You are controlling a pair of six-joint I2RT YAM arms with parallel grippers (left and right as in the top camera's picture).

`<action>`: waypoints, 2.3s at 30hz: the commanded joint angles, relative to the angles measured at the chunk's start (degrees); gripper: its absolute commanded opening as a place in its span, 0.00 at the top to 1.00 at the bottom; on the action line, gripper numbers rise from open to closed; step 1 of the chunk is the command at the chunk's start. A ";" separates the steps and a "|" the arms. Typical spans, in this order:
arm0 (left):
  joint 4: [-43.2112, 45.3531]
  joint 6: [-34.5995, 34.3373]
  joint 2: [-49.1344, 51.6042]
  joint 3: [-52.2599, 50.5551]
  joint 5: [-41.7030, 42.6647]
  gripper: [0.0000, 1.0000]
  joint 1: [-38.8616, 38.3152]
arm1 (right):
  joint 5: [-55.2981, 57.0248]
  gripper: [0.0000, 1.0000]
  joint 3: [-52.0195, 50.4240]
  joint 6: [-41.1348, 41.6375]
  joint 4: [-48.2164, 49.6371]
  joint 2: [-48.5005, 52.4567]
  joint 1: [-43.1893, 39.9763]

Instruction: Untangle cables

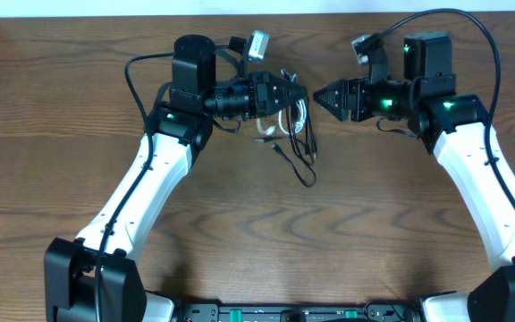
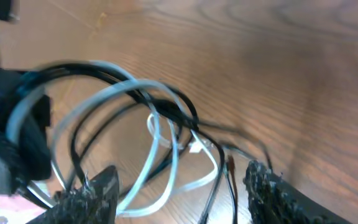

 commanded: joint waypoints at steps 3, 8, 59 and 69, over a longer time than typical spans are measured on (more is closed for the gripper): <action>2.05 -6.08 -0.68 0.59 3.41 0.93 0.15 | -3.37 0.40 0.28 2.38 2.69 0.00 0.50; 5.62 -10.10 -0.68 0.59 3.37 0.93 0.15 | -0.72 0.53 0.31 8.31 3.63 2.32 1.22; 23.52 -27.82 1.55 0.59 -0.74 0.92 0.13 | 7.78 0.99 0.22 10.23 -2.93 14.80 -2.23; 17.73 -8.37 1.60 0.48 22.32 0.93 6.19 | 8.76 0.99 0.24 8.26 -6.75 14.03 -15.02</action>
